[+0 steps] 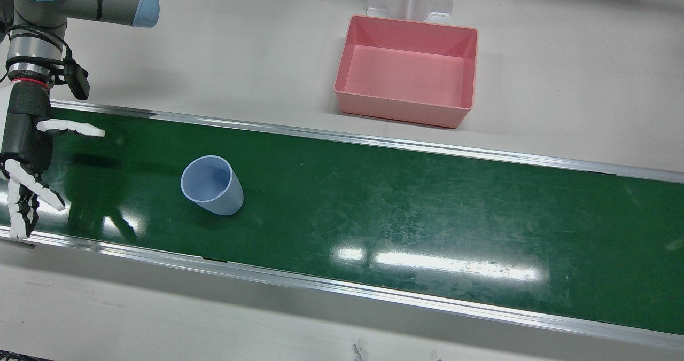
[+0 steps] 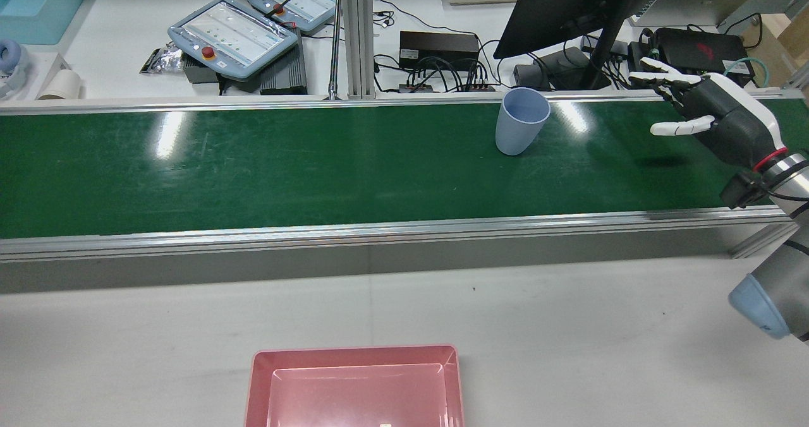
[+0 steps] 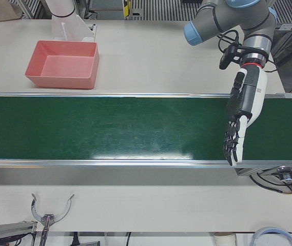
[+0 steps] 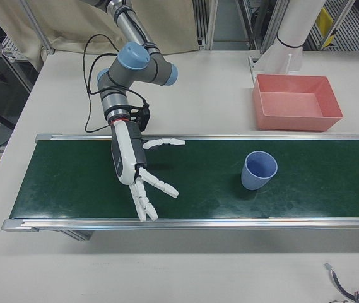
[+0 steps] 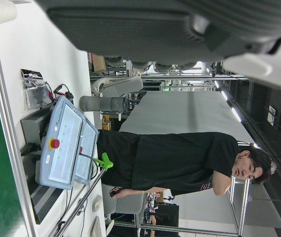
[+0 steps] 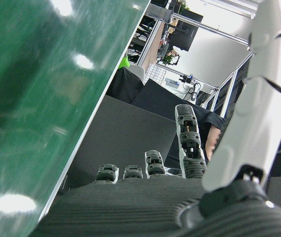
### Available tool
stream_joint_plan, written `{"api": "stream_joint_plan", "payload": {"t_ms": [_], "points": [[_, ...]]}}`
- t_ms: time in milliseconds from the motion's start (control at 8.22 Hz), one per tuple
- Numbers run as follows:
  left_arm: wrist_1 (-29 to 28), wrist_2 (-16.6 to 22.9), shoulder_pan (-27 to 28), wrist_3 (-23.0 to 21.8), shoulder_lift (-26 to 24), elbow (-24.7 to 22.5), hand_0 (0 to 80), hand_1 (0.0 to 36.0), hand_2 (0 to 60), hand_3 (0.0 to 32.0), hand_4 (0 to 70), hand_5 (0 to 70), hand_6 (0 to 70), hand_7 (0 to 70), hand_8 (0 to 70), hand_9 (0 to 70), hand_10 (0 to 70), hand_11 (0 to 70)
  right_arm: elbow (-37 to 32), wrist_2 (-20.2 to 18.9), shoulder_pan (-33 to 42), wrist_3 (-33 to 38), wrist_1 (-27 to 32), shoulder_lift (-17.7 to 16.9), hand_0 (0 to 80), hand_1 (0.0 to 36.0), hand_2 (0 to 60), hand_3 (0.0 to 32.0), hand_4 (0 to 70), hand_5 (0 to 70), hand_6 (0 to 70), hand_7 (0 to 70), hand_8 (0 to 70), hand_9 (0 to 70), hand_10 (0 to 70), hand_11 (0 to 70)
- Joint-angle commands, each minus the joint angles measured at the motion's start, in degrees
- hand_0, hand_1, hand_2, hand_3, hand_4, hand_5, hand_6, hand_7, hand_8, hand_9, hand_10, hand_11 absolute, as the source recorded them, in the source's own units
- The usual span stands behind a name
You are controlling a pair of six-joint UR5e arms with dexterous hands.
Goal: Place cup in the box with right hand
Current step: 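Close the right hand's fingers around the blue cup and lift it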
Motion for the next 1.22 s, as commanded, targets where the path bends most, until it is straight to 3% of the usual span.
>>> {"api": "stream_joint_plan", "payload": {"t_ms": [0,122,243,365,608,730,851,973,1095], "points": [[0.0,0.0,0.0,0.0,0.0,0.1,0.0,0.0,0.0,0.0,0.0,0.0,0.0,0.0,0.0,0.0,0.0,0.0,0.0,0.0,-0.8,-0.5,0.0,0.0,49.1,15.9,14.3,1.4,10.2,5.0,3.5,13.6,1.0,4.8,2.3,5.1],[0.0,0.0,0.0,0.0,0.0,0.1,0.0,0.0,0.0,0.0,0.0,0.0,0.0,0.0,0.0,0.0,0.0,0.0,0.1,0.0,-0.9,-0.5,0.0,0.0,50.4,13.2,3.5,1.0,14.0,5.0,3.6,13.8,0.9,4.8,2.2,5.1],[0.0,0.0,0.0,0.0,0.0,0.1,0.0,0.0,0.0,0.0,0.0,0.0,0.0,0.0,0.0,0.0,0.0,0.0,0.1,0.0,-1.1,-0.5,0.0,0.3,49.6,15.0,10.8,1.0,11.9,4.9,3.7,14.3,1.1,5.0,2.3,5.0],[0.0,0.0,0.0,0.0,0.0,0.1,0.0,0.0,0.0,0.0,0.0,0.0,0.0,0.0,0.0,0.0,0.0,0.0,0.1,0.0,-1.4,-0.5,-0.1,0.4,49.7,13.9,7.4,1.8,13.1,4.9,3.7,14.8,1.0,5.2,2.2,5.0],[0.0,0.0,0.0,0.0,0.0,0.1,0.0,0.0,0.0,0.0,0.0,0.0,0.0,0.0,0.0,0.0,0.0,0.0,0.0,0.1,-2.1,-0.4,-0.1,0.4,47.6,11.0,8.8,8.0,11.6,4.1,3.2,16.4,0.8,5.3,2.2,4.7],[0.0,0.0,0.0,0.0,0.0,0.1,0.0,0.0,0.0,0.0,0.0,0.0,0.0,0.0,0.0,0.0,0.0,0.0,0.0,0.1,-1.9,-0.3,-0.1,0.4,45.1,14.3,25.3,2.8,11.5,3.9,3.7,17.0,0.0,4.1,2.8,5.6],[0.0,0.0,0.0,0.0,0.0,0.1,0.0,0.0,0.0,0.0,0.0,0.0,0.0,0.0,0.0,0.0,0.0,0.0,-0.1,0.1,-1.9,-0.1,-0.1,0.3,48.1,17.0,35.6,0.0,28.8,6.8,15.8,63.2,18.0,35.1,13.0,20.2],[0.0,0.0,0.0,0.0,0.0,0.1,0.0,0.0,0.0,0.0,0.0,0.0,0.0,0.0,0.0,0.0,0.0,0.0,-0.1,0.3,-1.9,-0.1,-0.1,0.3,46.3,34.1,60.0,0.0,43.2,12.2,28.6,70.0,40.6,66.3,29.5,43.9],[0.0,0.0,0.0,0.0,0.0,0.1,0.0,0.0,0.0,0.0,0.0,0.0,0.0,0.0,0.0,0.0,0.0,0.0,0.0,0.7,-1.2,0.2,-0.1,0.3,51.1,36.0,60.0,0.0,56.1,16.5,34.3,70.0,52.2,70.0,40.9,59.2]]}}
